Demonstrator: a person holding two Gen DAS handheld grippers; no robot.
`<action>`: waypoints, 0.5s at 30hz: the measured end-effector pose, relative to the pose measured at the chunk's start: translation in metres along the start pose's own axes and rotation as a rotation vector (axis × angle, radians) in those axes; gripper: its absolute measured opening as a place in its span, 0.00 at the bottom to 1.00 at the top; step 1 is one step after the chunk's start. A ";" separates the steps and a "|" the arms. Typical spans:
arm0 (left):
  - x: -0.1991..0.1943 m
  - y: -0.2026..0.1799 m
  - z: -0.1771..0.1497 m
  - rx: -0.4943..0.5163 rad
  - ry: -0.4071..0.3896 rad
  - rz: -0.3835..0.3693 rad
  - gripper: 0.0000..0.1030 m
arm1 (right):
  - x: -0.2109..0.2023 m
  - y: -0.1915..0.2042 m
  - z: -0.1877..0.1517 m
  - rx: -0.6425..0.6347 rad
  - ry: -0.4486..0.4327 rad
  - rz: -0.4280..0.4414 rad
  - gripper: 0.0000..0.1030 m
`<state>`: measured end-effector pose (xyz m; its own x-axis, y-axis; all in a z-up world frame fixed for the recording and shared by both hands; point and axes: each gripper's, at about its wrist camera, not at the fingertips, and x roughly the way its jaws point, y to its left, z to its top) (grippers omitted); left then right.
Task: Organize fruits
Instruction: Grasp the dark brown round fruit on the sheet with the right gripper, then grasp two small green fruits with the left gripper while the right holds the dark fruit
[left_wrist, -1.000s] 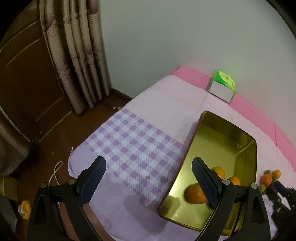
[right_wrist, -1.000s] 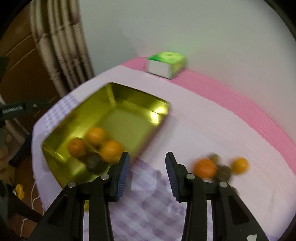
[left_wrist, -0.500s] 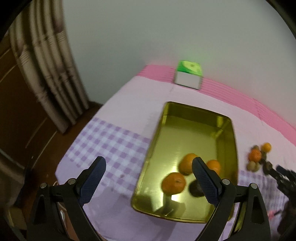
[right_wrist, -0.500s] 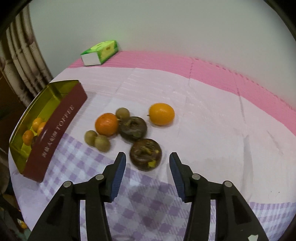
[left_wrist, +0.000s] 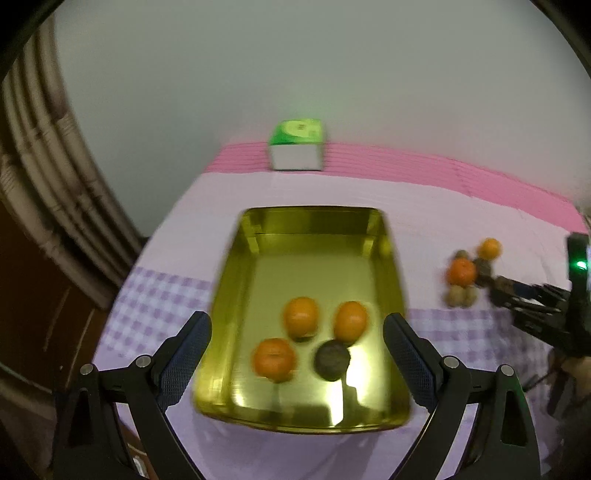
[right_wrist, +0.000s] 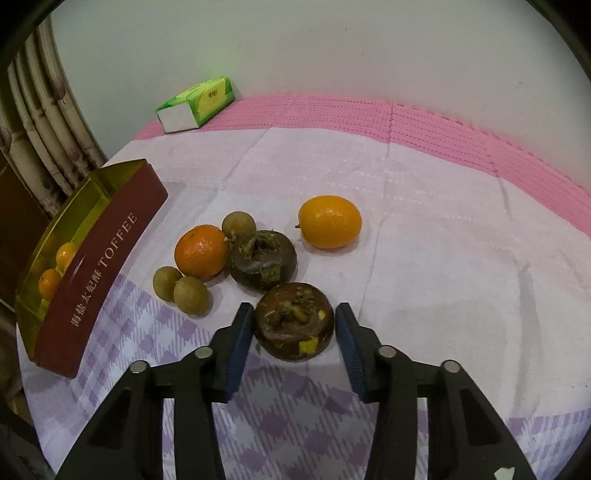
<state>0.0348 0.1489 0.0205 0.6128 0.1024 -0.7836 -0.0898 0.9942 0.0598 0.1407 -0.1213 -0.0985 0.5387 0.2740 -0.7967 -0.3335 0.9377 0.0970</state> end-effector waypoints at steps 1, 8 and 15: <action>0.000 -0.010 0.002 0.012 0.001 -0.019 0.91 | 0.000 0.000 0.000 0.001 0.001 -0.001 0.39; 0.009 -0.083 0.010 0.096 0.018 -0.155 0.91 | -0.010 -0.028 -0.006 0.025 -0.033 -0.085 0.39; 0.037 -0.133 0.013 0.138 0.066 -0.224 0.91 | -0.024 -0.085 -0.019 0.099 -0.060 -0.194 0.39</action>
<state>0.0795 0.0208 -0.0089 0.5526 -0.1190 -0.8249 0.1533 0.9874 -0.0397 0.1414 -0.2114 -0.0984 0.6313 0.0960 -0.7696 -0.1436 0.9896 0.0056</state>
